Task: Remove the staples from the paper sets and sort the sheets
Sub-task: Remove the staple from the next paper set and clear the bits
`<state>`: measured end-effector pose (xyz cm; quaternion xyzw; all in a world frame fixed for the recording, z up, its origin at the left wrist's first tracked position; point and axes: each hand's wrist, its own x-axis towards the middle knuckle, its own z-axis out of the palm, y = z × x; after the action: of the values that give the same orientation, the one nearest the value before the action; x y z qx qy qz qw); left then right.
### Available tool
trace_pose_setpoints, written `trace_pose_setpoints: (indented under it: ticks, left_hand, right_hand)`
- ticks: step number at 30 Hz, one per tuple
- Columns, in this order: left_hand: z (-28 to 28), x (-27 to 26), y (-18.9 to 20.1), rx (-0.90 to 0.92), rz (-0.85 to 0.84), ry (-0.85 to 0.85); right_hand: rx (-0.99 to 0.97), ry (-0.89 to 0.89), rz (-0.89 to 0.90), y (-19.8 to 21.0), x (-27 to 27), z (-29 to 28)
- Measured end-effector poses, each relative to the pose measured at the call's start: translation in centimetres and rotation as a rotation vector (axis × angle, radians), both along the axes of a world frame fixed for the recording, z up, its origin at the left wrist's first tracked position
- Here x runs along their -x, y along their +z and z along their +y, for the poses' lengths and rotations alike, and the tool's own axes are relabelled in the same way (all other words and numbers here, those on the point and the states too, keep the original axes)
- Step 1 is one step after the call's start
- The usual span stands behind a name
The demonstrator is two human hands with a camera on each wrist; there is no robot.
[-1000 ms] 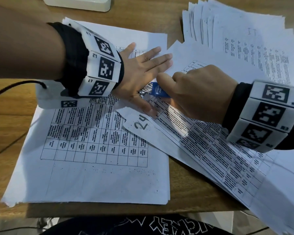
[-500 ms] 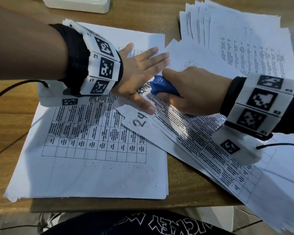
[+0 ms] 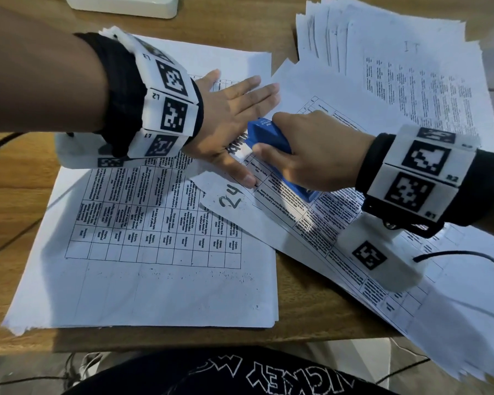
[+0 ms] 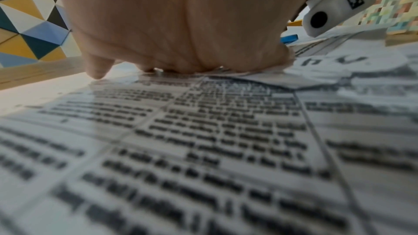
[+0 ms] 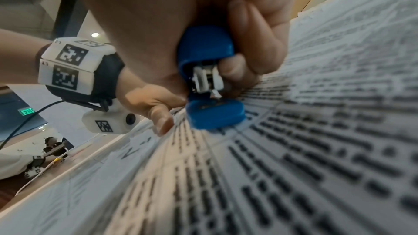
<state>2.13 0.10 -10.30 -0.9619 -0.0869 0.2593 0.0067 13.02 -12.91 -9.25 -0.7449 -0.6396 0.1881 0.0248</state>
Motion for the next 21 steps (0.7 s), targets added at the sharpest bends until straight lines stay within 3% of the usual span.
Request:
trace_pose_setpoints:
  ticks: [9,13,17,21]
  left_hand:
    - [0.1,0.2,-0.2,0.055,-0.035,0.011]
    - [0.1,0.4,-0.2,0.085,-0.081,0.03]
    - [-0.6,0.1,-0.4,0.226,-0.182,0.198]
    - [-0.1,0.8,0.0,0.048,-0.129,0.065]
  right_hand:
    - [0.113,-0.016,0.119,1.3,-0.9,0.2]
    - [0.023,0.063,-0.111,1.8,-1.5,-0.7]
    - [-0.105,0.123,-0.287,2.9,-1.7,-0.2]
    - [-0.114,0.142,-0.296,3.1,-1.9,0.3]
